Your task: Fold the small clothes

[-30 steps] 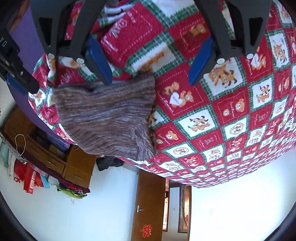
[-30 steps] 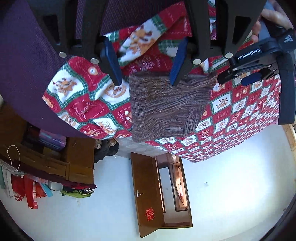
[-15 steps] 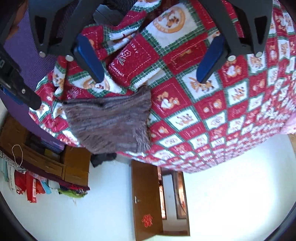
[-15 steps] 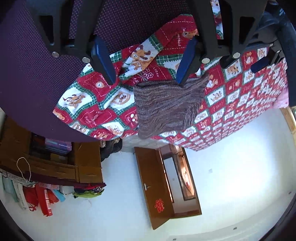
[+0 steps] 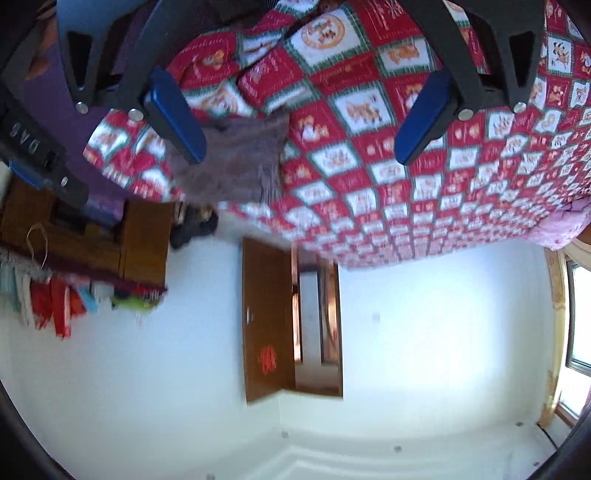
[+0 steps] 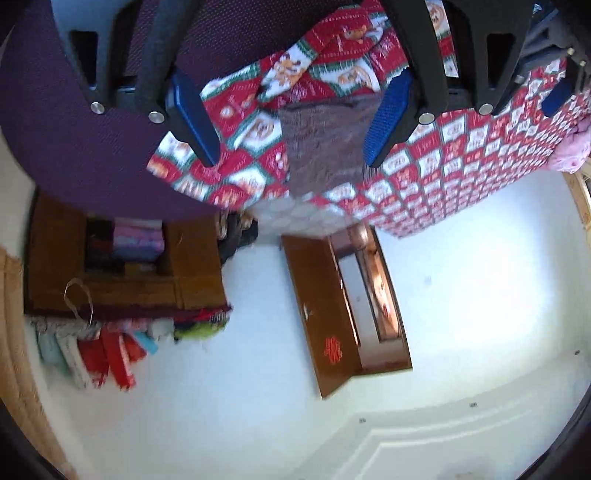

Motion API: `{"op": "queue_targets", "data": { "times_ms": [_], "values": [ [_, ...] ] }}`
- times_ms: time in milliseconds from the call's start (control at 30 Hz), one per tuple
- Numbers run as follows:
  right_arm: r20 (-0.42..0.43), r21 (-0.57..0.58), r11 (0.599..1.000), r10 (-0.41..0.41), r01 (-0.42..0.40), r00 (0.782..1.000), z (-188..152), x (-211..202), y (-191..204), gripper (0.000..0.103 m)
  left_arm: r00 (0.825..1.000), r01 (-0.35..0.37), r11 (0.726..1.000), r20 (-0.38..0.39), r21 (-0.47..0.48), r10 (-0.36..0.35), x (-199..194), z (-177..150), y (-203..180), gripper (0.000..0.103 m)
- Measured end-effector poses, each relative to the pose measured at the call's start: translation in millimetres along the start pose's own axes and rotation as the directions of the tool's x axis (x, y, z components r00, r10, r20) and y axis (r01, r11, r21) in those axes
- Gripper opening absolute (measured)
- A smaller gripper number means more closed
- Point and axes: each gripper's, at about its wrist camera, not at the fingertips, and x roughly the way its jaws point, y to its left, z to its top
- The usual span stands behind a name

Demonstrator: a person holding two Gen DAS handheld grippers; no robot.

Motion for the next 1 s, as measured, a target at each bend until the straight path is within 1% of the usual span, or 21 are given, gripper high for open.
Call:
{"op": "queue_targets", "data": {
  "times_ms": [67,167,333,433,500,733,1000],
  "values": [
    [0.055,-0.025,1.0,-0.005,0.006,0.998,6,-15,6,0.085,0.999,0.006,1.0,0.046,-0.006,-0.006,-12,7,2,0.103],
    [0.14,-0.059,0.998,-0.01,0.018,0.99,13,-37,15,0.088,0.997,0.009,1.0,0.075,0.001,-0.009,-21,15,2,0.103],
    [0.281,-0.099,0.994,-0.023,0.053,0.959,21,-72,28,0.097,0.995,0.014,1.0,0.103,0.003,-0.014,-26,17,-1,0.103],
    [0.324,-0.119,0.99,-0.027,0.07,0.946,23,-80,31,0.098,0.995,0.003,1.0,0.102,0.015,-0.005,-27,16,-5,0.103],
    [0.322,-0.121,0.99,-0.028,0.071,0.946,23,-79,33,0.098,0.995,0.001,1.0,0.103,0.021,-0.003,-28,15,-7,0.103],
    [0.26,-0.086,0.995,-0.031,0.055,0.965,24,-67,22,0.098,0.994,-0.017,0.999,0.105,0.032,0.014,-27,15,-10,0.103],
    [0.253,-0.068,0.996,-0.042,0.061,0.967,22,-66,18,0.098,0.995,-0.017,0.999,0.099,0.044,0.013,-28,15,-13,0.103]
  ]
}}
